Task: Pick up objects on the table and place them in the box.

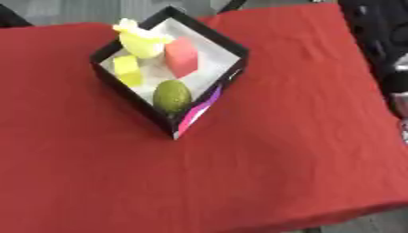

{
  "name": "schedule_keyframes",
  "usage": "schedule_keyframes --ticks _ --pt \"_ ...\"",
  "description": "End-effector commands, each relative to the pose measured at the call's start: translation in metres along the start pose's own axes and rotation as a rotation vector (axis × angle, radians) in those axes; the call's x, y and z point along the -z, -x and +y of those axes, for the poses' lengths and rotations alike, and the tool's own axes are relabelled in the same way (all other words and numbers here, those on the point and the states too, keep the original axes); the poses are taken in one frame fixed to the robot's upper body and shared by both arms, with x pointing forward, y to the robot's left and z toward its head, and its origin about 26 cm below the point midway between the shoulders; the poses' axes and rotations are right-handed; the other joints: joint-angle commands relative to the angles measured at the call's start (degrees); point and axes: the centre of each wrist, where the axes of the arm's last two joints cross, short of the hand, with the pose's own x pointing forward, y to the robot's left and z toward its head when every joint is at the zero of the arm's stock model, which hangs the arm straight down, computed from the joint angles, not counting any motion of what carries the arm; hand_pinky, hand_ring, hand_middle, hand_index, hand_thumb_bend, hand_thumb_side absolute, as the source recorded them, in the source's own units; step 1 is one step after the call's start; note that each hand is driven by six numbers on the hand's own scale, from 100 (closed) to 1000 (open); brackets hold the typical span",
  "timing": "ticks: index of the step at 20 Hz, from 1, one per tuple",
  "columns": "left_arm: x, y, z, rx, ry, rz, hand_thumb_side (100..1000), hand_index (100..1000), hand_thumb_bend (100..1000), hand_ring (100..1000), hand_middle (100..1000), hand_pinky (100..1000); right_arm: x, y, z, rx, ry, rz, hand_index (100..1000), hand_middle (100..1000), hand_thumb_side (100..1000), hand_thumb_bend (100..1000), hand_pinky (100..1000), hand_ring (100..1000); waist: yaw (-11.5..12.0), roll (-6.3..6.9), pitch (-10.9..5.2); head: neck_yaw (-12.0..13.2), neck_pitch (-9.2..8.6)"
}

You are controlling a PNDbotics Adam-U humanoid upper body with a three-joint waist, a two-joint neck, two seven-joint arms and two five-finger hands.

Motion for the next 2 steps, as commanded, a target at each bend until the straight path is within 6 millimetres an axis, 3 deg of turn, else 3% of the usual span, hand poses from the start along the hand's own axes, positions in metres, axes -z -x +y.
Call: schedule_keyframes --ticks 1,2 --pt "0.0045 -0.0055 0.0032 0.025 0.016 -0.026 680 854 194 662 715 937 -0.0187 0.0130 -0.0432 0.005 0.129 0.057 815 753 645 100 948 824 -0.13 0.22 -0.63 0.47 -0.08" --pt "0.0043 -0.0052 0.0029 0.023 0.018 -0.025 680 854 194 662 715 937 -0.0258 0.0210 -0.0484 0.018 0.154 0.081 820 755 688 100 954 827 -0.15 0.27 -0.59 0.52 -0.08"
